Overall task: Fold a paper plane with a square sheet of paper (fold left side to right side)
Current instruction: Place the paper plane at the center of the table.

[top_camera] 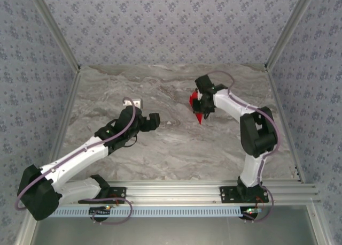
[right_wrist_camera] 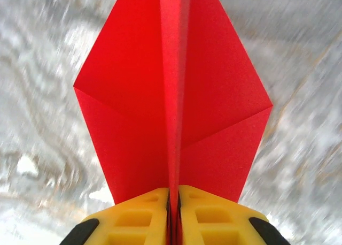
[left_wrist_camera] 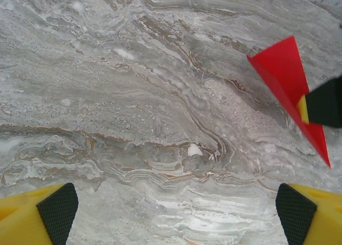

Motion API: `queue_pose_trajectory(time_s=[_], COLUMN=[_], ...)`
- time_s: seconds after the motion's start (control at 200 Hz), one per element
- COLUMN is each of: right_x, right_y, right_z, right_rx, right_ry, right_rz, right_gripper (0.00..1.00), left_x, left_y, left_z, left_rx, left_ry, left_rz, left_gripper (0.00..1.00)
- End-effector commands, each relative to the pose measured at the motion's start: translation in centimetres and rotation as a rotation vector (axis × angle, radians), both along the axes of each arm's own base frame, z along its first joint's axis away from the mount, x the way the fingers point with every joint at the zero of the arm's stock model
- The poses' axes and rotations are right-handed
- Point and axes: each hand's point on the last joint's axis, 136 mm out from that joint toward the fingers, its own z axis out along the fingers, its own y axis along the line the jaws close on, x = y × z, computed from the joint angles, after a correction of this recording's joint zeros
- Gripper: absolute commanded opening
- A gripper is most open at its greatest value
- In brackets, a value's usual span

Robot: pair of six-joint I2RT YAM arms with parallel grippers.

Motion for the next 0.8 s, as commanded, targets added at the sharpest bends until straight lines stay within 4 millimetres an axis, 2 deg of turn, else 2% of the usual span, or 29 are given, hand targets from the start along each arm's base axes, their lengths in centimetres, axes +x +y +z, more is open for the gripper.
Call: queue_pose_trajectory(time_s=[0.0, 0.125, 0.25, 0.425, 0.55, 0.794], right_x=[0.1, 2.3, 3.2, 2.7, 2.4, 2.2], right_y=[-2.3, -2.6, -2.8, -2.7, -2.1, -2.2], right_z=[-1.8, -2.7, -4.2, -6.1, -6.2, -6.0], right_rx=[-0.115, -0.118, -0.117, -0.116, -0.113, -0.142], right_ry=[0.097, 0.079, 0.079, 0.112, 0.107, 0.102], right_rz=[0.02, -0.001, -0.019, -0.017, -0.001, 0.006], right_gripper=[0.1, 0.08, 0.08, 0.12, 0.18, 0.23], left_x=[-0.2, -0.1, 0.0, 0.1, 0.3, 0.5], left_y=[0.3, 0.3, 0.2, -0.1, -0.3, -0.4], left_z=[0.4, 0.4, 0.5, 0.3, 0.4, 0.5], left_rx=[0.022, 0.03, 0.036, 0.038, 0.038, 0.042], left_ry=[-0.006, -0.006, -0.004, 0.006, 0.007, 0.01], left_rz=[-0.015, -0.018, -0.023, -0.029, -0.031, -0.032], left_gripper=[0.98, 0.98, 0.98, 0.98, 0.98, 0.98])
